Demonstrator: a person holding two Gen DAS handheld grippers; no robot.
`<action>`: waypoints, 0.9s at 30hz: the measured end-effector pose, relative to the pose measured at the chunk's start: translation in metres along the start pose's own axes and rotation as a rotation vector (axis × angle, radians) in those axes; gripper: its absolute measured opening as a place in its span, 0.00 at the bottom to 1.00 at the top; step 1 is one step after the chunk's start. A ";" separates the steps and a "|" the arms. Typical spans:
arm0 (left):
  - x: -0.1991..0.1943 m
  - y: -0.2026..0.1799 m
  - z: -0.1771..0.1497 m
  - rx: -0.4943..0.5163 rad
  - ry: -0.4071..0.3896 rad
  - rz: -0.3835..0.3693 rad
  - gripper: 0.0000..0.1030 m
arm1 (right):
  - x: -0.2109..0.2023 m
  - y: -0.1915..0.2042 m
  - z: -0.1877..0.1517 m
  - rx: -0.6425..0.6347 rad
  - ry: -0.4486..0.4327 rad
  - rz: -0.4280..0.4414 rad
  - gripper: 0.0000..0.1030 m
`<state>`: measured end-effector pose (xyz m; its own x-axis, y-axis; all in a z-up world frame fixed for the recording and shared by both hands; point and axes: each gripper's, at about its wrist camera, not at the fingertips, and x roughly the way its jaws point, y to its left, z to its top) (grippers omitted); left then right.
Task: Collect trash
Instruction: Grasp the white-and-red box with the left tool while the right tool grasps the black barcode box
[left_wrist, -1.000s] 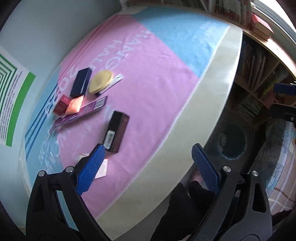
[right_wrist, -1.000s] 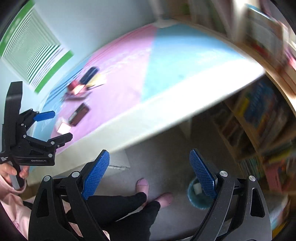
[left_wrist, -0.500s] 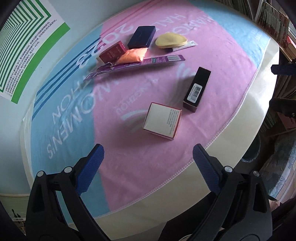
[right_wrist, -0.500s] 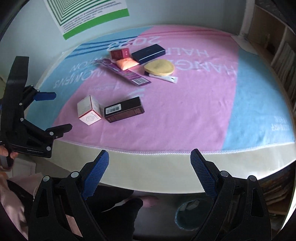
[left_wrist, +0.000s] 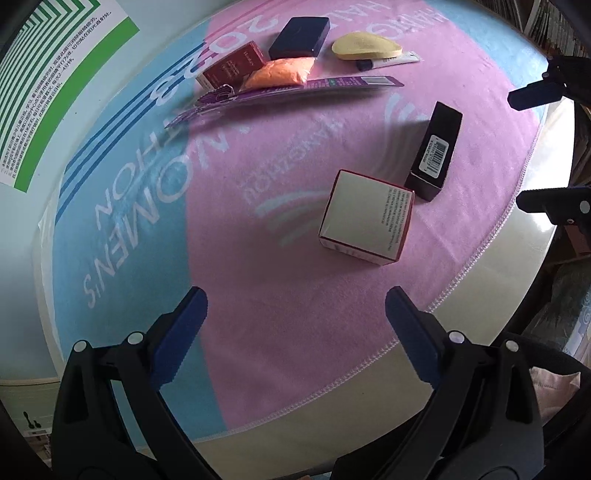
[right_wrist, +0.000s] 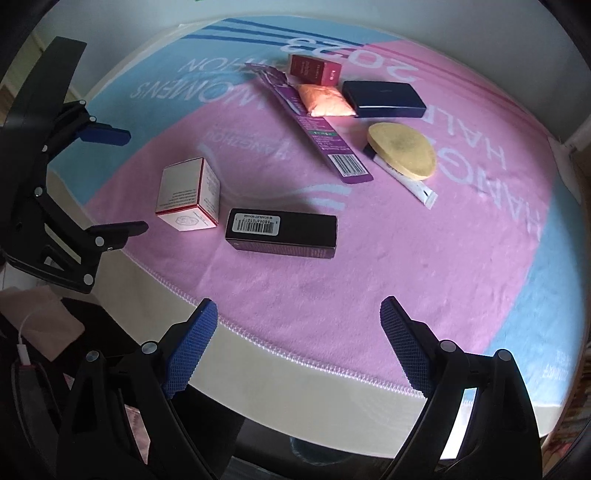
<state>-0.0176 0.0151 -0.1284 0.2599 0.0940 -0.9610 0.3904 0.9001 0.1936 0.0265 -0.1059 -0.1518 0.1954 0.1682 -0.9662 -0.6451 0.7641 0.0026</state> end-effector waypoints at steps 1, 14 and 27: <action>0.001 0.000 0.001 -0.002 0.003 -0.003 0.92 | 0.002 0.000 0.003 -0.026 0.002 0.006 0.86; 0.016 -0.013 0.023 -0.010 0.038 -0.007 0.92 | 0.039 0.001 0.045 -0.337 0.052 0.060 0.86; 0.026 -0.018 0.035 0.001 0.066 -0.044 0.68 | 0.062 0.012 0.055 -0.531 0.102 0.124 0.71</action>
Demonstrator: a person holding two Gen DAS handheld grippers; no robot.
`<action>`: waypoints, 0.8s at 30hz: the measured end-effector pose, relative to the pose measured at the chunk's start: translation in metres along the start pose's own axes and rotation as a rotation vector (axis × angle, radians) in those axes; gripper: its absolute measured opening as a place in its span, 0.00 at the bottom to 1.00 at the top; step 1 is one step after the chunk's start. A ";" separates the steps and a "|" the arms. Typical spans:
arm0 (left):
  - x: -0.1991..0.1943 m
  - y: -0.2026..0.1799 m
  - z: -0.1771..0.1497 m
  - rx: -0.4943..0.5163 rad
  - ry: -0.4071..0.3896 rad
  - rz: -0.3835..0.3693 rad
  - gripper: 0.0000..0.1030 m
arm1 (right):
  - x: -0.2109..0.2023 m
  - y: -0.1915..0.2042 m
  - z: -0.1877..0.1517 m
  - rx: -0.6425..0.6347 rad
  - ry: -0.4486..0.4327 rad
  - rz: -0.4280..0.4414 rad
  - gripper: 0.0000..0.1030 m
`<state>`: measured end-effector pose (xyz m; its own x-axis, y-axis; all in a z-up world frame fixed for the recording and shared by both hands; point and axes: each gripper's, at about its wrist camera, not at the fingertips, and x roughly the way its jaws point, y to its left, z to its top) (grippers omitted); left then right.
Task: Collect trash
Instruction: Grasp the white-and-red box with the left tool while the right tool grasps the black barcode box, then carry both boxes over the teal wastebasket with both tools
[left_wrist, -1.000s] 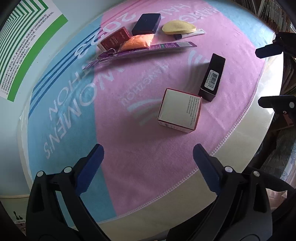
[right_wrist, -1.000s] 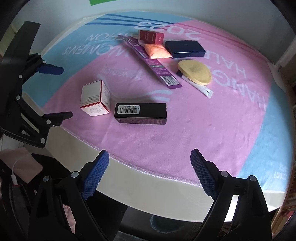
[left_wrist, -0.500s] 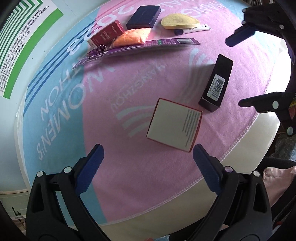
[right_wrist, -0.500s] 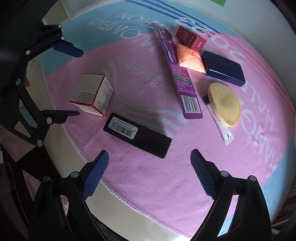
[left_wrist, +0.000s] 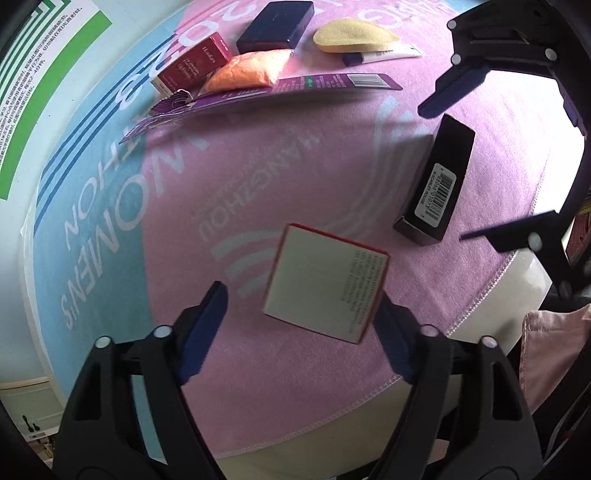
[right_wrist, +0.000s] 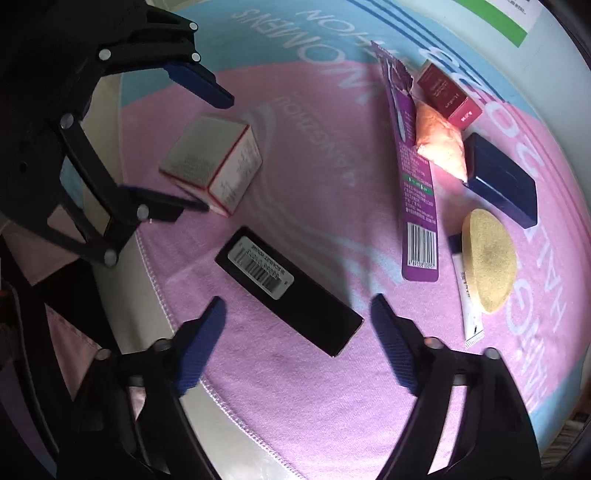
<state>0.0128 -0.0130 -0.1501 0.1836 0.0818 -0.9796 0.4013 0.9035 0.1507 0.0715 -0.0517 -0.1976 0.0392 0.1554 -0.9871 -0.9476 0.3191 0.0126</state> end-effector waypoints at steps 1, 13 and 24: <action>0.000 0.000 0.001 0.002 -0.002 -0.009 0.61 | 0.001 0.000 -0.001 0.004 0.007 0.016 0.67; -0.007 -0.010 -0.001 0.051 -0.024 -0.012 0.44 | -0.012 0.005 -0.021 0.104 -0.039 0.084 0.29; -0.016 0.027 -0.013 0.000 -0.047 0.000 0.44 | -0.033 -0.001 -0.029 0.231 -0.111 0.077 0.29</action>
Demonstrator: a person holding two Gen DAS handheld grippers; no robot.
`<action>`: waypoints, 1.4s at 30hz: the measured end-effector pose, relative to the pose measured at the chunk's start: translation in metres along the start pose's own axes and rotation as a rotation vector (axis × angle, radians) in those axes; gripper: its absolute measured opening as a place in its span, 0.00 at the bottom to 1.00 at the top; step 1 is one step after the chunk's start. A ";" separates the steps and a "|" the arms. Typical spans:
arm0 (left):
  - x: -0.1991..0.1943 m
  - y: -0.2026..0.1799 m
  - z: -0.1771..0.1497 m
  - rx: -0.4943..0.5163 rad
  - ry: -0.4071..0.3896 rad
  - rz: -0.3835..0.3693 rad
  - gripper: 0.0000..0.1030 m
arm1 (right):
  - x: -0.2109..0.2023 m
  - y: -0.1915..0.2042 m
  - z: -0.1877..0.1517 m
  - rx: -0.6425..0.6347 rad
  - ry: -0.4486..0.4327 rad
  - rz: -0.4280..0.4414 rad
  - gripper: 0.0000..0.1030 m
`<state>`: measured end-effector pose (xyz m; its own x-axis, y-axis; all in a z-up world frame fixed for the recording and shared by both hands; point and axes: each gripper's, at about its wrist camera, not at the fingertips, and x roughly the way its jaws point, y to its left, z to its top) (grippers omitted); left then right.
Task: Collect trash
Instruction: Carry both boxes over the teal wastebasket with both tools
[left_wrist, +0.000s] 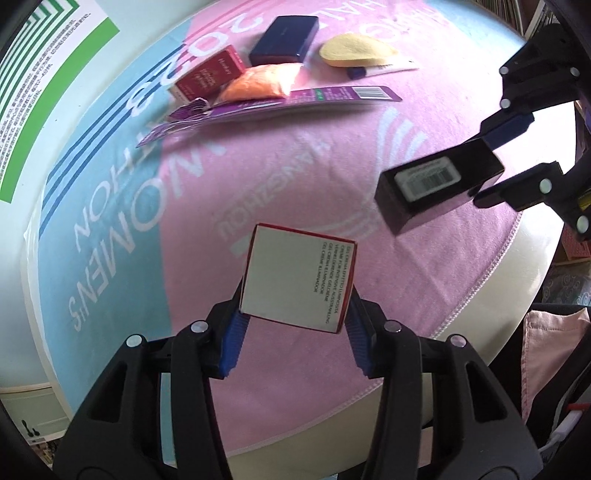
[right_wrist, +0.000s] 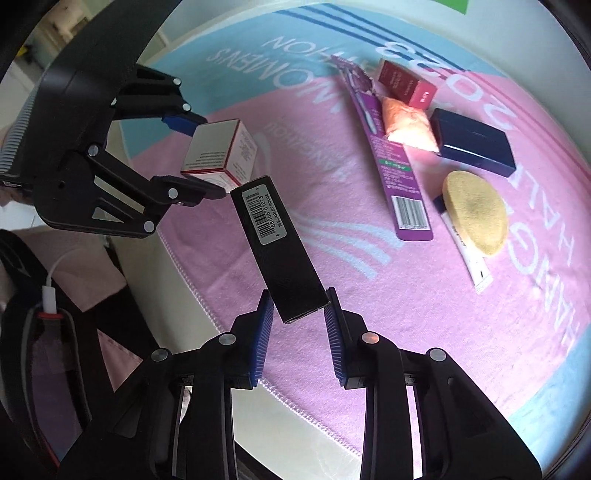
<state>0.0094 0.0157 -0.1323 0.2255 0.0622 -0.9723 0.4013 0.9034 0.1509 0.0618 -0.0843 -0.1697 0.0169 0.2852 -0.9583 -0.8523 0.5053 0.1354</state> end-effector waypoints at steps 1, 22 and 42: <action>-0.002 0.004 -0.001 -0.003 -0.002 0.001 0.44 | -0.002 -0.001 -0.001 0.013 -0.007 -0.008 0.29; -0.023 -0.039 0.011 0.187 -0.085 -0.021 0.44 | -0.043 -0.002 -0.061 0.279 -0.068 -0.121 0.29; -0.026 -0.122 0.021 0.573 -0.126 -0.151 0.44 | -0.069 0.040 -0.162 0.753 -0.124 -0.261 0.29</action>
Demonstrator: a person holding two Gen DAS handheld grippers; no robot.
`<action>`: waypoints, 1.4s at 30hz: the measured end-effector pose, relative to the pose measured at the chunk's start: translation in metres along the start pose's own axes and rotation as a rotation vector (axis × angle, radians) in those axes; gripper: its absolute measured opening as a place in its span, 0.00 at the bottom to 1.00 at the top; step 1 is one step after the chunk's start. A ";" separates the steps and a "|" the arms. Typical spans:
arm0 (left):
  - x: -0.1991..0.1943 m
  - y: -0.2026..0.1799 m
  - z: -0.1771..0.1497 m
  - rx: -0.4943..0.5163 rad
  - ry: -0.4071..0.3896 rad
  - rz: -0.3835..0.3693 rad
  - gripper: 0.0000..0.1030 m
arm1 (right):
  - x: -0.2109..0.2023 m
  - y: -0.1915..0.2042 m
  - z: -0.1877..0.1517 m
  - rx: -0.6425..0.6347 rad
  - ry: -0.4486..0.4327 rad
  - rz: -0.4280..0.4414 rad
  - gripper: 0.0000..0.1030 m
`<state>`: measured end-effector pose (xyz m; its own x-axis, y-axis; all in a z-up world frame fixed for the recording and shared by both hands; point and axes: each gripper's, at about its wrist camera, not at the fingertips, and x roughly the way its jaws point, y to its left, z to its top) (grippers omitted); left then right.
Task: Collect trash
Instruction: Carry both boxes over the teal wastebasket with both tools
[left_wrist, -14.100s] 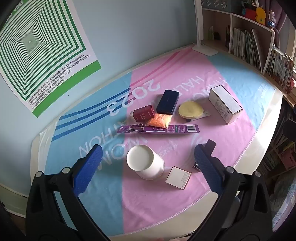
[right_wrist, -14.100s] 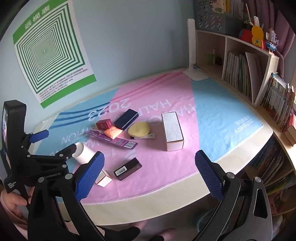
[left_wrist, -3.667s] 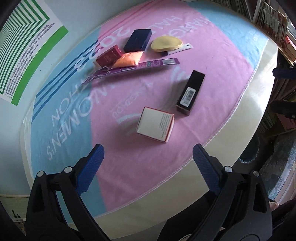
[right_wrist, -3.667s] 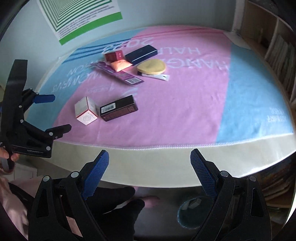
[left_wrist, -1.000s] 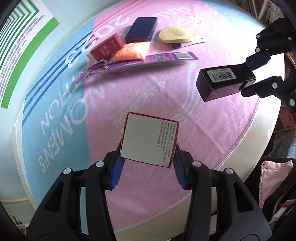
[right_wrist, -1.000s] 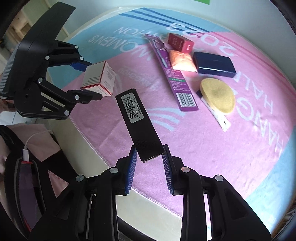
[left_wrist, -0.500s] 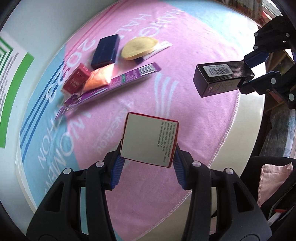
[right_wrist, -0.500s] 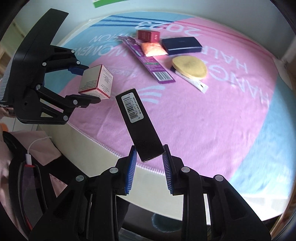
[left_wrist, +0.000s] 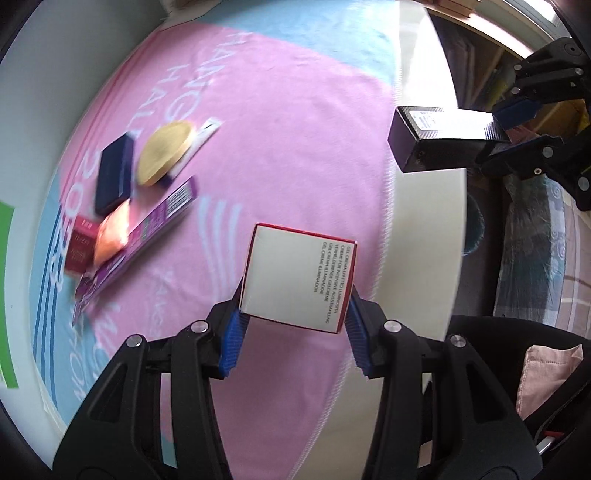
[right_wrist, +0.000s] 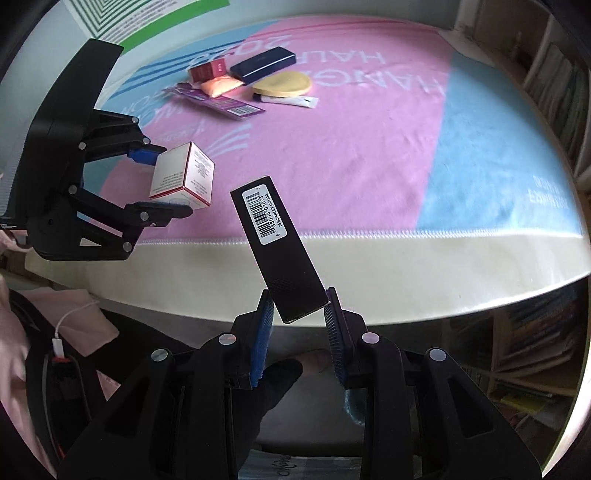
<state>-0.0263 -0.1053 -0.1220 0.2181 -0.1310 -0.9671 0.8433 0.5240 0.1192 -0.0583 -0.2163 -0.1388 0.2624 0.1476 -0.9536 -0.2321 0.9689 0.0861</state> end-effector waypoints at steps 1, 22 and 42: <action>0.000 -0.006 0.004 0.019 -0.004 -0.002 0.44 | -0.004 -0.005 -0.007 0.023 -0.006 -0.009 0.29; -0.002 -0.207 0.085 0.377 -0.027 -0.089 0.44 | -0.062 -0.093 -0.193 0.388 -0.048 -0.103 0.29; 0.018 -0.335 0.120 0.533 0.030 -0.143 0.44 | -0.068 -0.138 -0.310 0.542 -0.033 -0.064 0.29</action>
<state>-0.2459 -0.3843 -0.1519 0.0755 -0.1411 -0.9871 0.9971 0.0030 0.0758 -0.3344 -0.4216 -0.1754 0.2918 0.0829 -0.9529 0.2988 0.9385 0.1731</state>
